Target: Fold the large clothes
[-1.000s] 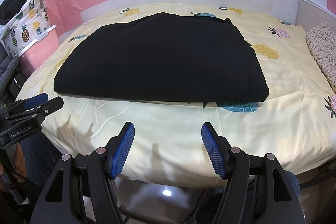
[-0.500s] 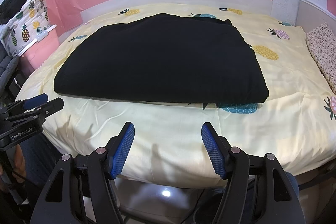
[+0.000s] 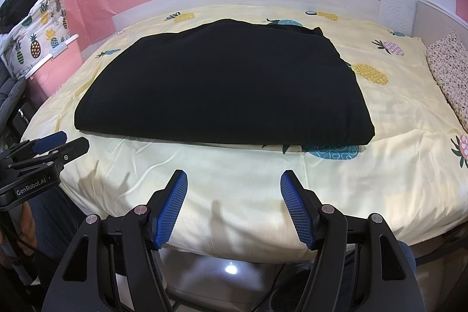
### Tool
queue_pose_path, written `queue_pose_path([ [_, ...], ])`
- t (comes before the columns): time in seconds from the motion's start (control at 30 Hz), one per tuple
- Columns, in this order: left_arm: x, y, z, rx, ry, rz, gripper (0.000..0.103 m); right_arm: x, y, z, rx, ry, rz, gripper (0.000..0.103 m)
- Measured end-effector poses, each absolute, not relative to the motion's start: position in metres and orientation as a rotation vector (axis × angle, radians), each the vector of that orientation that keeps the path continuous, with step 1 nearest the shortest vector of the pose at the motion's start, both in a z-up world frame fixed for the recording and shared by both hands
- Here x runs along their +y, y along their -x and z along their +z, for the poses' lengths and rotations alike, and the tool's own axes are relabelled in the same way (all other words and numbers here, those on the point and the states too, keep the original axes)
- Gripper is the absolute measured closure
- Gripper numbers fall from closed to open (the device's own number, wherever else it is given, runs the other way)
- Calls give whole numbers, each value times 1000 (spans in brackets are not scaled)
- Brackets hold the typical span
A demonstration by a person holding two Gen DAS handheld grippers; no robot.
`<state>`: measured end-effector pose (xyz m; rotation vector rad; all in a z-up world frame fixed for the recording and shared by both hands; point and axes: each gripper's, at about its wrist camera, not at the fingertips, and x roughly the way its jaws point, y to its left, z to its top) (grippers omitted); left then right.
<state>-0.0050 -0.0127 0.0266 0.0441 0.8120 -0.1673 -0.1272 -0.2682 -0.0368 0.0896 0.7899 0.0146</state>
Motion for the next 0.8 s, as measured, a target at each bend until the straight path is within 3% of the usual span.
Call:
queue_pose_path([
  [0.8, -18, 0, 17, 845, -56, -170, 35, -267, 124, -38, 792, -94, 12, 37],
])
